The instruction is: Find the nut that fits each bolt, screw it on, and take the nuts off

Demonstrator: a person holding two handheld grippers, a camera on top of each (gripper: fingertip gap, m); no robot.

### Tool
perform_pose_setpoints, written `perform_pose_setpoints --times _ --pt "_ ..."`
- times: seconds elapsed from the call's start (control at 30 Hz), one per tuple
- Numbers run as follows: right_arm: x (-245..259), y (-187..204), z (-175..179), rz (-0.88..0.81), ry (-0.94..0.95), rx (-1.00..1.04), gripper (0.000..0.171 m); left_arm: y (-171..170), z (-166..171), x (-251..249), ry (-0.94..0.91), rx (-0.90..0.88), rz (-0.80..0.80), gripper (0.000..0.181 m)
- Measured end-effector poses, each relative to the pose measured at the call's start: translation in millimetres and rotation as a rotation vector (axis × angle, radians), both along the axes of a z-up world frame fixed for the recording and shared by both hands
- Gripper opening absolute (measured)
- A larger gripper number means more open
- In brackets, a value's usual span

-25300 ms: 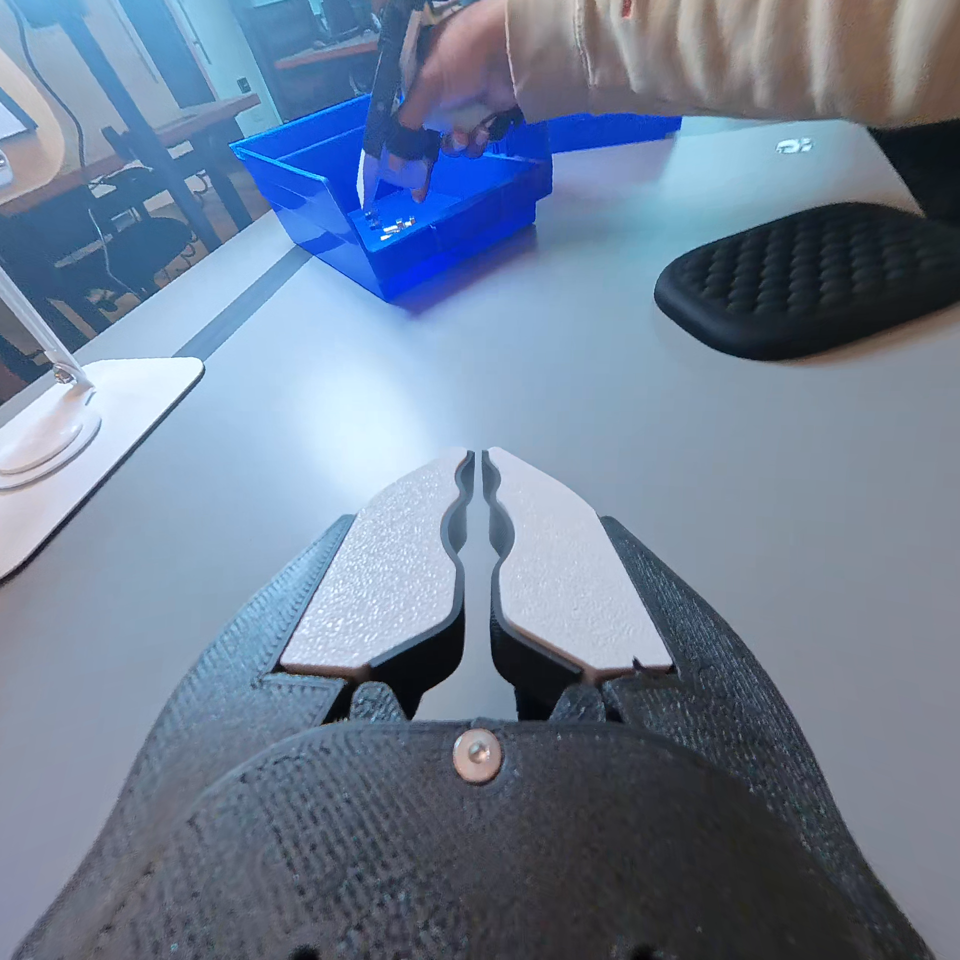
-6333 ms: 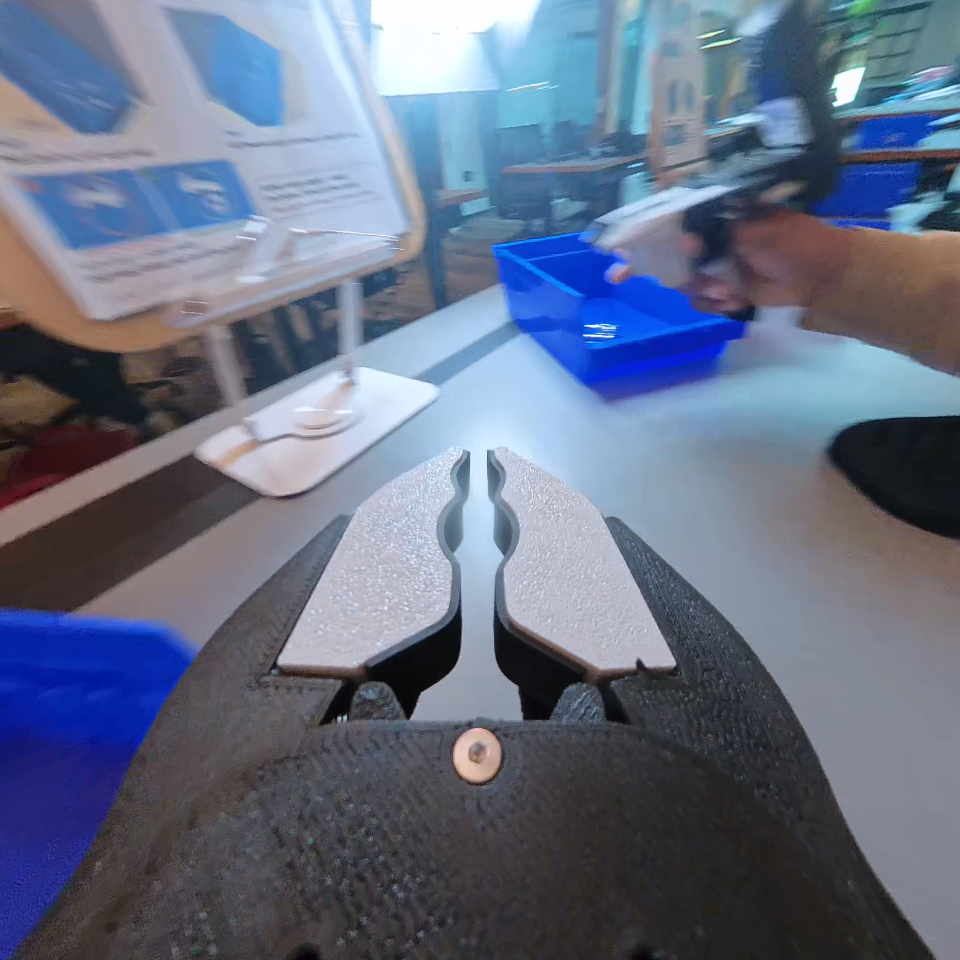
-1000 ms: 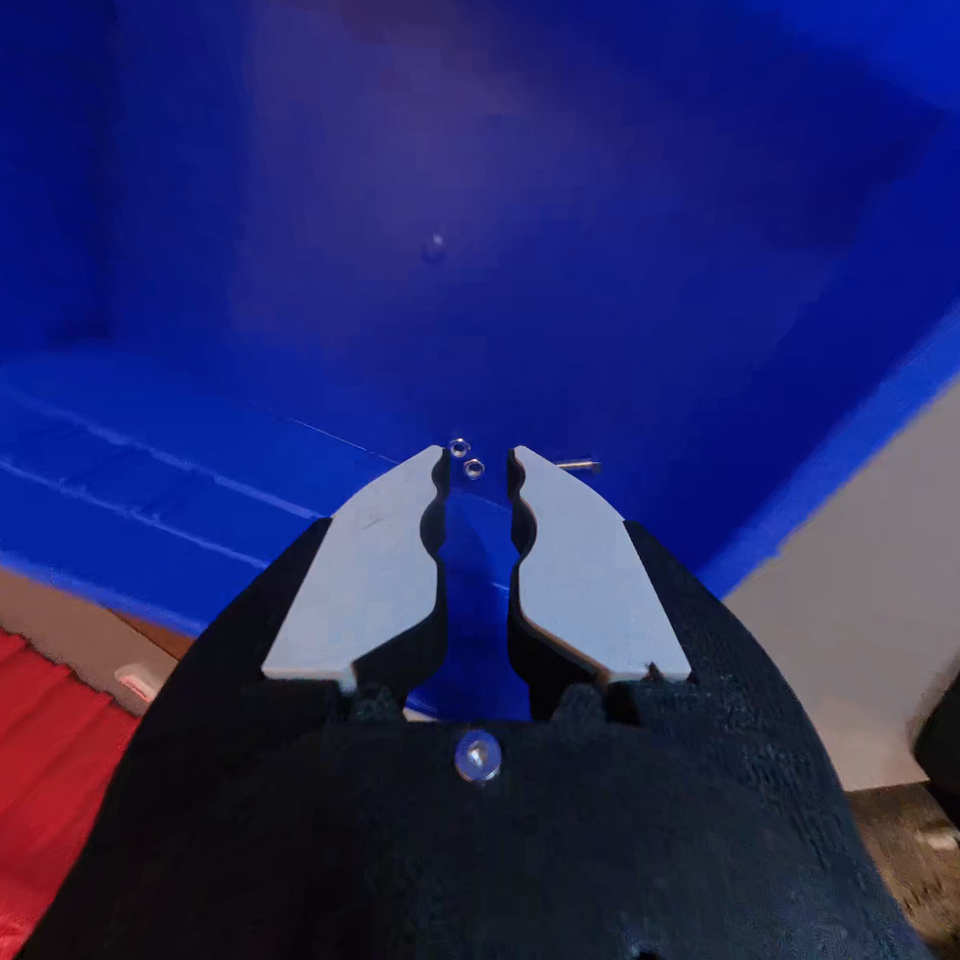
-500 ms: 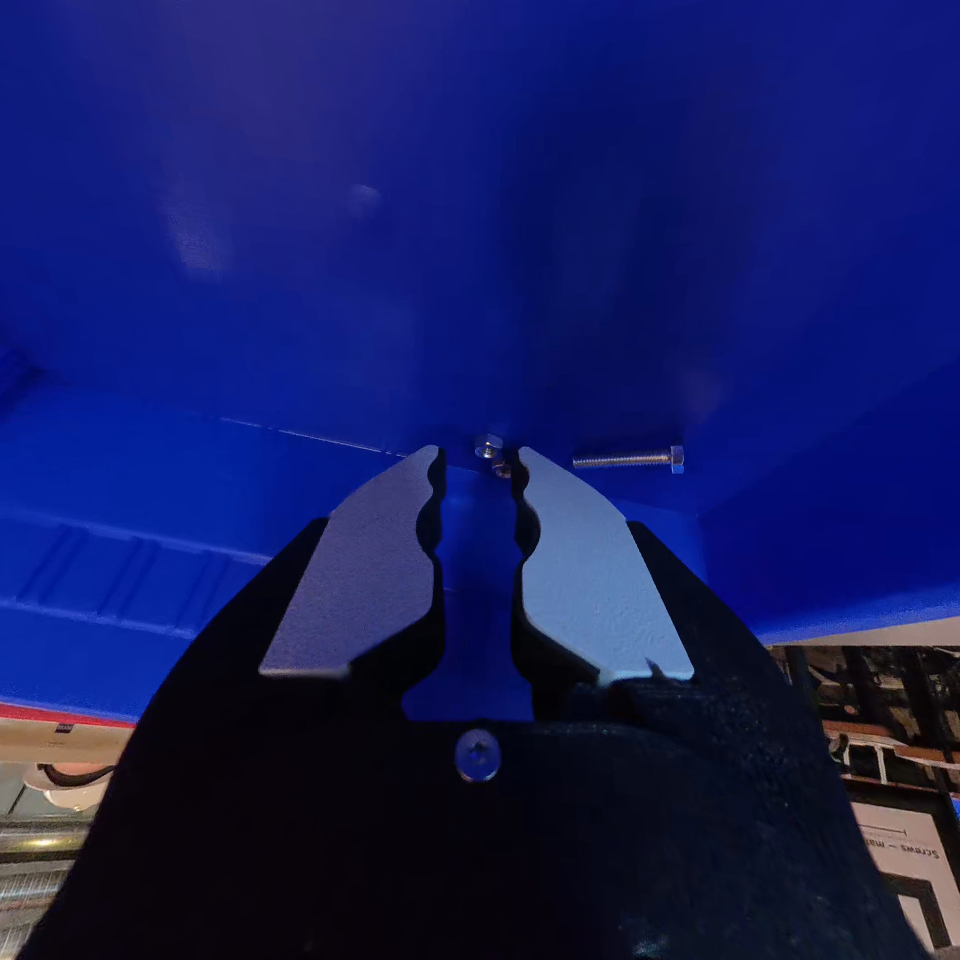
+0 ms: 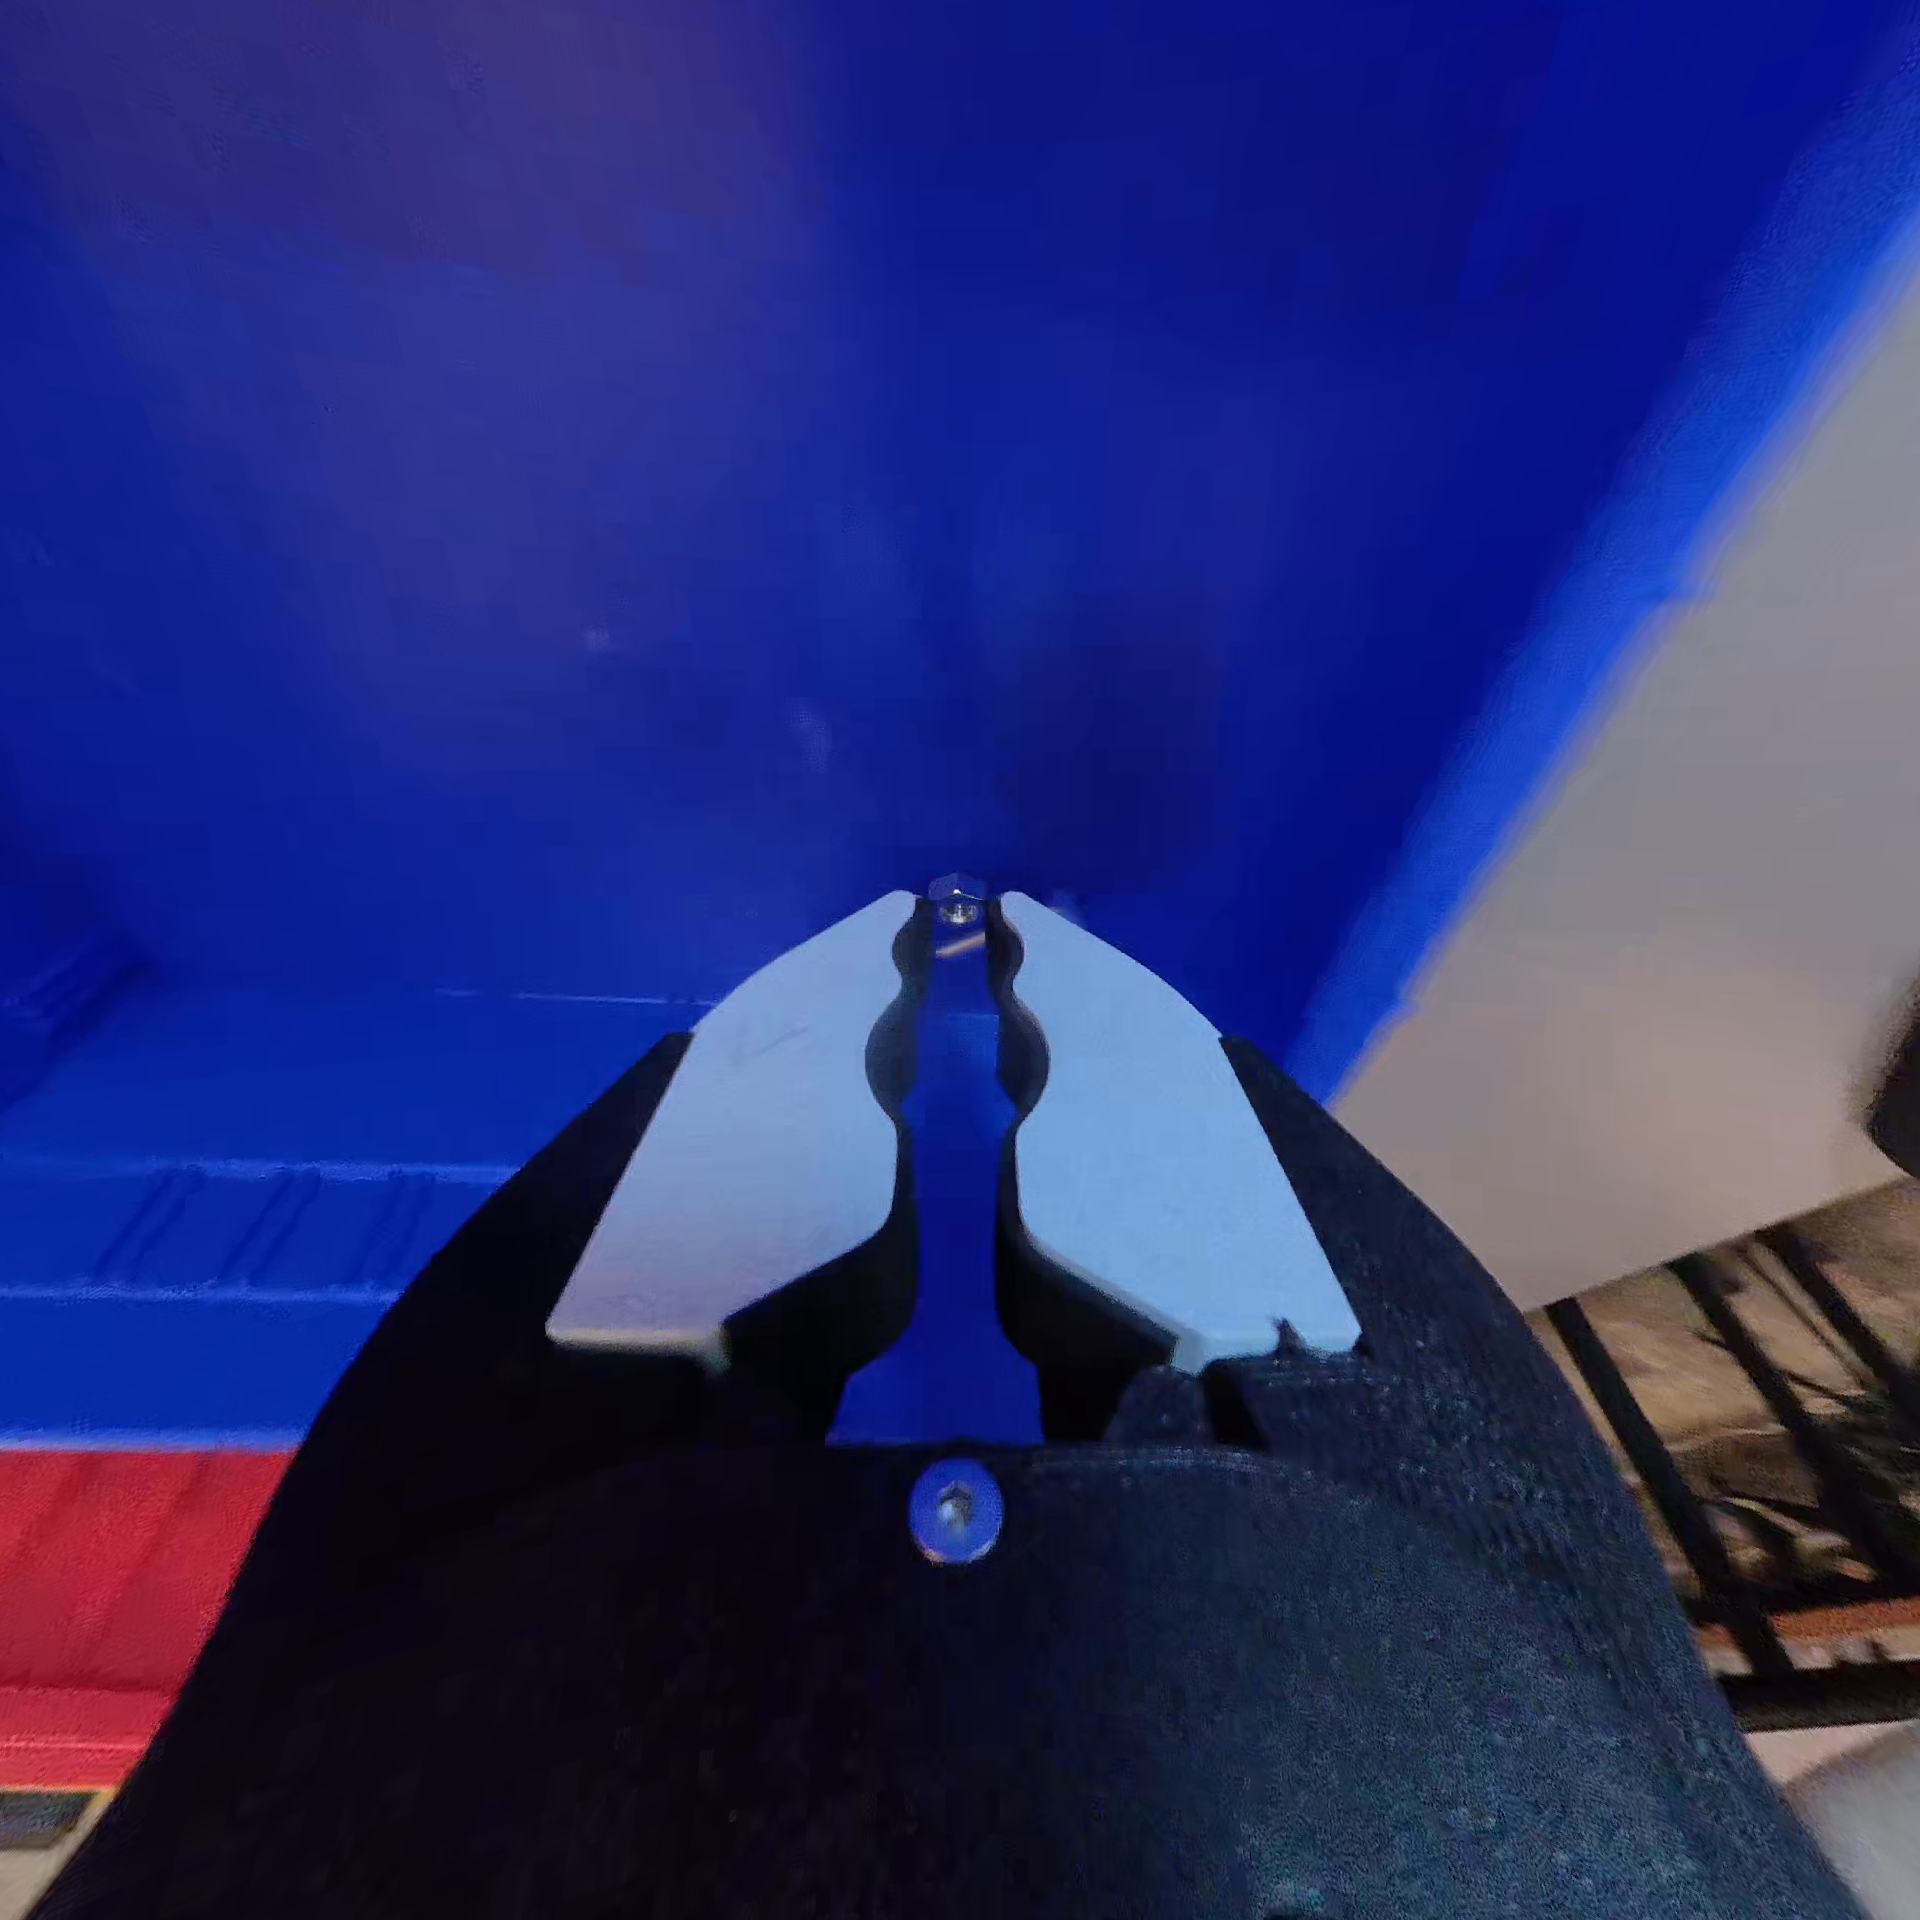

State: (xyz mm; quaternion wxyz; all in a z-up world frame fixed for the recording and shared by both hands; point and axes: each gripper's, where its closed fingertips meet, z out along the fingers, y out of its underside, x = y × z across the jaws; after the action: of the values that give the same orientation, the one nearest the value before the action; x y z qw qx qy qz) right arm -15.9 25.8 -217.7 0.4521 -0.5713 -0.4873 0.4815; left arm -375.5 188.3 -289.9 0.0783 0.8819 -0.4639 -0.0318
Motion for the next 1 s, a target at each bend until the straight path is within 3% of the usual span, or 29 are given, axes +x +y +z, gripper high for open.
perform_pose_setpoints --times 0.13,0.2,0.33,0.47,0.63,0.7,0.8,1.0 --pt "0 1 1 -0.003 0.000 0.009 0.010 -34 50 78 -0.124 0.054 -0.223 0.011" --pt "2 2 3 -0.013 0.004 0.016 0.010 -58 58 125 -0.156 0.076 -0.363 0.010" --pt "11 11 13 -0.059 0.038 0.031 0.010 -95 25 215 -0.171 0.077 -0.617 0.010" --pt "29 28 20 -0.150 0.067 0.047 0.010 -105 -25 279 -0.160 0.054 -0.727 0.010" --pt "60 44 34 -0.226 0.149 0.025 0.010 -111 -37 313 -0.217 0.032 -0.741 0.010" --pt "67 48 36 -0.247 0.153 0.033 0.010 -114 -38 312 -0.244 0.037 -0.742 0.020" --pt "71 49 37 -0.255 0.158 0.036 0.010 -116 -32 314 -0.412 0.091 -0.700 0.031" --pt "69 49 34 -0.249 0.145 0.036 0.010 -109 -31 310 -0.719 0.218 -0.519 0.026"
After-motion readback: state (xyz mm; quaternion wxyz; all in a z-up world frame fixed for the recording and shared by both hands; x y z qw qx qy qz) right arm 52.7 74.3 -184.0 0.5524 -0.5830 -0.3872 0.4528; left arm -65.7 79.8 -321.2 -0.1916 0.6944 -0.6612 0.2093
